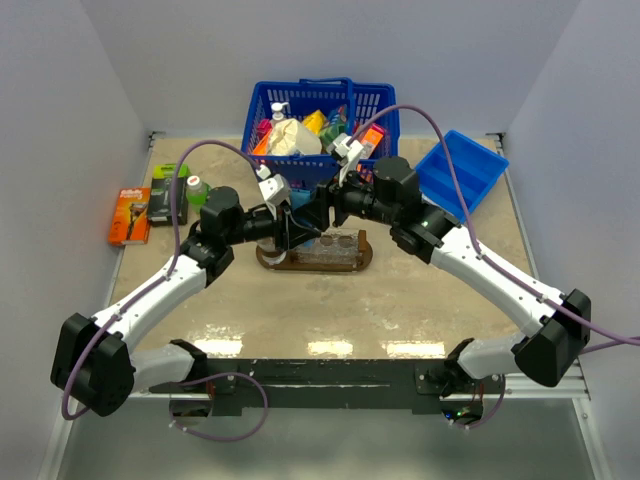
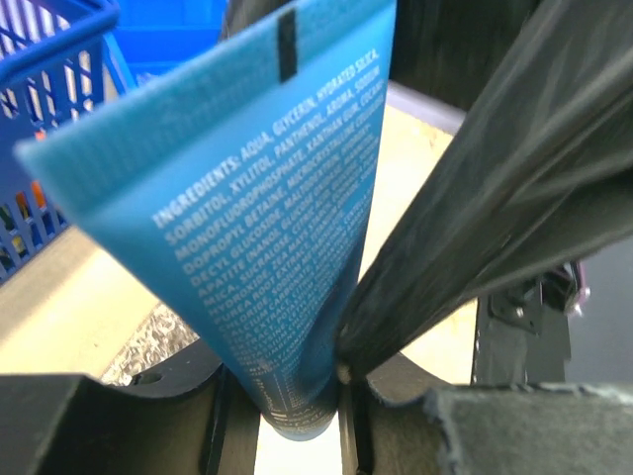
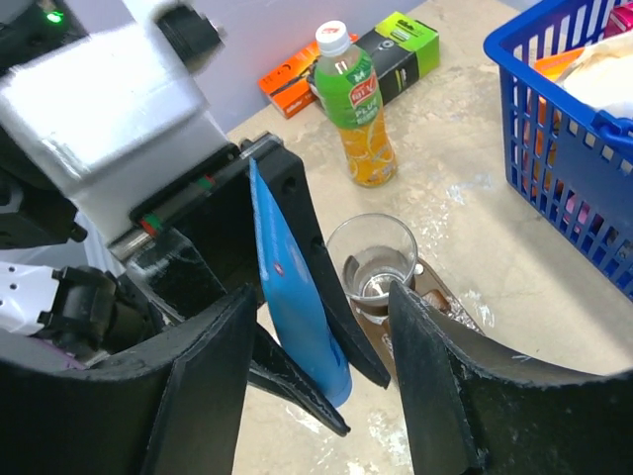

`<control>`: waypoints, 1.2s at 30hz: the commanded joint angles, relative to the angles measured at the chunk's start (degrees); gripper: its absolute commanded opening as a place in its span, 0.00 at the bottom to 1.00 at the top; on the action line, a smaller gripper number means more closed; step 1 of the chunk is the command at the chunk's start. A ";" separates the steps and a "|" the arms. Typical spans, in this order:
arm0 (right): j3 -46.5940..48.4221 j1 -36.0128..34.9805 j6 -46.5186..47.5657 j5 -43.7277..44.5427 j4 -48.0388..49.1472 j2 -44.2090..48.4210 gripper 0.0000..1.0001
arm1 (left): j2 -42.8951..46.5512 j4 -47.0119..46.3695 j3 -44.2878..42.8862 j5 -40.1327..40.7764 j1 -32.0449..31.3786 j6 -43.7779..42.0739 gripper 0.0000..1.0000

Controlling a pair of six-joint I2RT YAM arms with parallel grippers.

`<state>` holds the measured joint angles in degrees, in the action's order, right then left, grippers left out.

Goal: Prepare toiletry sets of a toothbrush and toothpaste on the tray

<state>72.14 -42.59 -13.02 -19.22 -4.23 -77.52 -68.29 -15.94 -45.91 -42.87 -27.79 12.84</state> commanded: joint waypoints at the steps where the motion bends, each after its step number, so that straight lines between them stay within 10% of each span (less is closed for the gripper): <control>1: 6.25 0.31 2.99 -2.83 -5.17 2.81 0.59 | 2.02 4.69 -2.87 -3.79 -0.16 -8.09 0.00; 25: 13.99 0.14 6.78 -10.40 -15.46 -3.52 0.29 | 2.46 8.30 -3.04 -7.31 -0.07 -11.17 0.00; 36: 13.47 0.14 5.99 -9.08 -14.14 -2.64 0.35 | 2.29 8.56 -3.04 -6.61 -0.07 -11.43 0.00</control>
<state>84.64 -42.41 -6.59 -28.05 -20.62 -82.11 -67.48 -5.19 -46.30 -48.66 -27.79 3.16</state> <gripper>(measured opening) 0.363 0.345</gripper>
